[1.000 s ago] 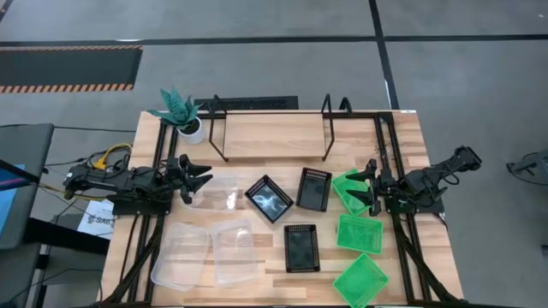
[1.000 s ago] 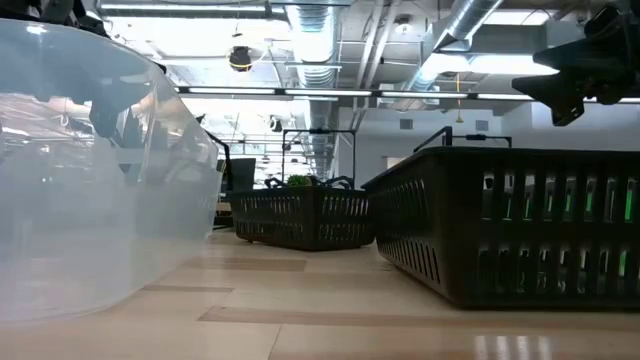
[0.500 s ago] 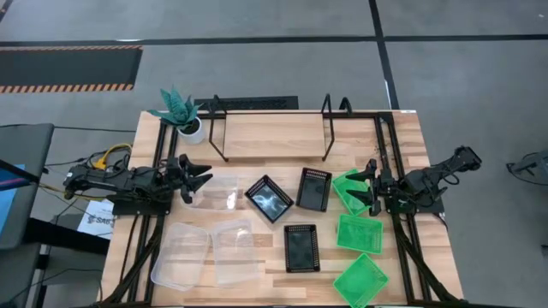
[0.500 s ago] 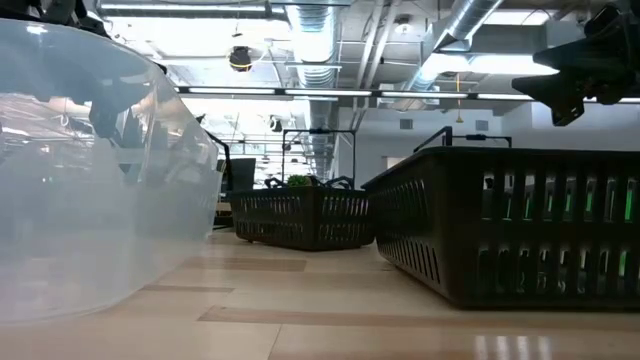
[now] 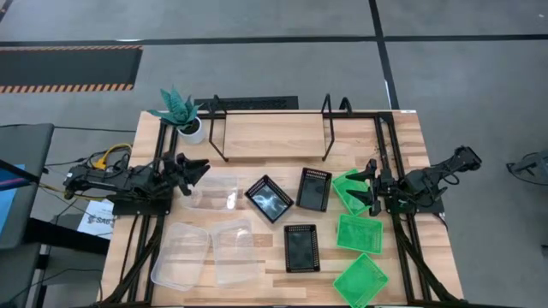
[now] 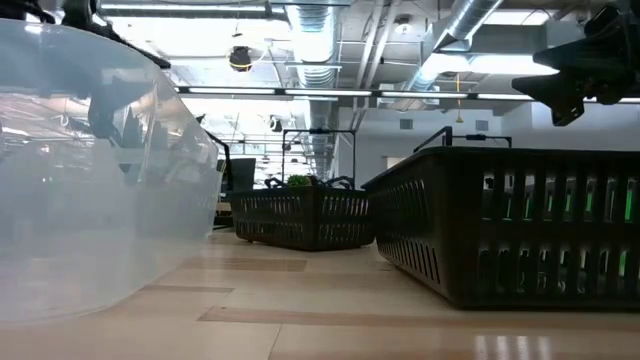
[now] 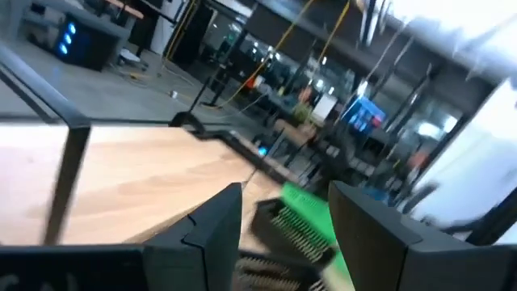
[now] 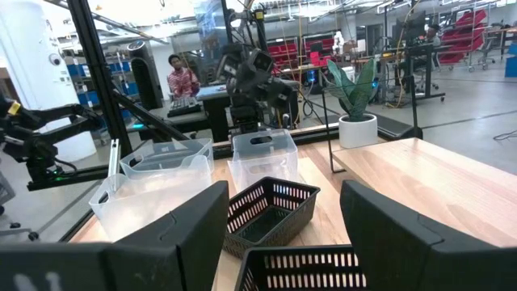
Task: Stack baskets on shelf by color
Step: Put the top green bin on the shelf
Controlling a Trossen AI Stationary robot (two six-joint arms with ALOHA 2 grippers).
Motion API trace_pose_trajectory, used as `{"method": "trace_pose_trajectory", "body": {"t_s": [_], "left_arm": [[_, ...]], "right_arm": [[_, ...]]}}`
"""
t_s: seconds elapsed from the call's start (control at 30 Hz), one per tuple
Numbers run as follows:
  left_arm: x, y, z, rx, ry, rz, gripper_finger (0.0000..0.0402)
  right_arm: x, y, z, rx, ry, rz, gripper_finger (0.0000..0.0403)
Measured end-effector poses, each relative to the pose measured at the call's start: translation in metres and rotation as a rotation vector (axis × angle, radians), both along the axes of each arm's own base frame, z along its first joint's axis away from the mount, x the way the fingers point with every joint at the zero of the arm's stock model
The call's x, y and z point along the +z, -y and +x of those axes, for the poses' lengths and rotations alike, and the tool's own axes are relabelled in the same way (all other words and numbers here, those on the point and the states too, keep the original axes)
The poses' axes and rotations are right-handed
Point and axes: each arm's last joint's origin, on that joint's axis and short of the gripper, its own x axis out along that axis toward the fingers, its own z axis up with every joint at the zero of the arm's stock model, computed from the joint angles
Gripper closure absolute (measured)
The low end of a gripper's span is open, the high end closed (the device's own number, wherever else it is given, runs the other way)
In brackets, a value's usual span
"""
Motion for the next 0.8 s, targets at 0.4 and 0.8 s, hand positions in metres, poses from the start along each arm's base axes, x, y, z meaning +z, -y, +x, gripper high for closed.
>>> {"method": "trace_pose_trajectory", "body": {"t_s": [0.4, 0.8], "left_arm": [[0.035, 0.000, -0.010, -0.090, 0.401, -0.138, 0.0227], [0.056, 0.000, 0.002, -0.003, 0.337, -0.183, 0.0227]], "right_arm": [[0.000, 0.000, 0.000, 0.000, 0.000, 0.000, 0.0139], [0.014, 0.001, -0.002, 0.020, 0.161, 0.228, 0.0139]]}}
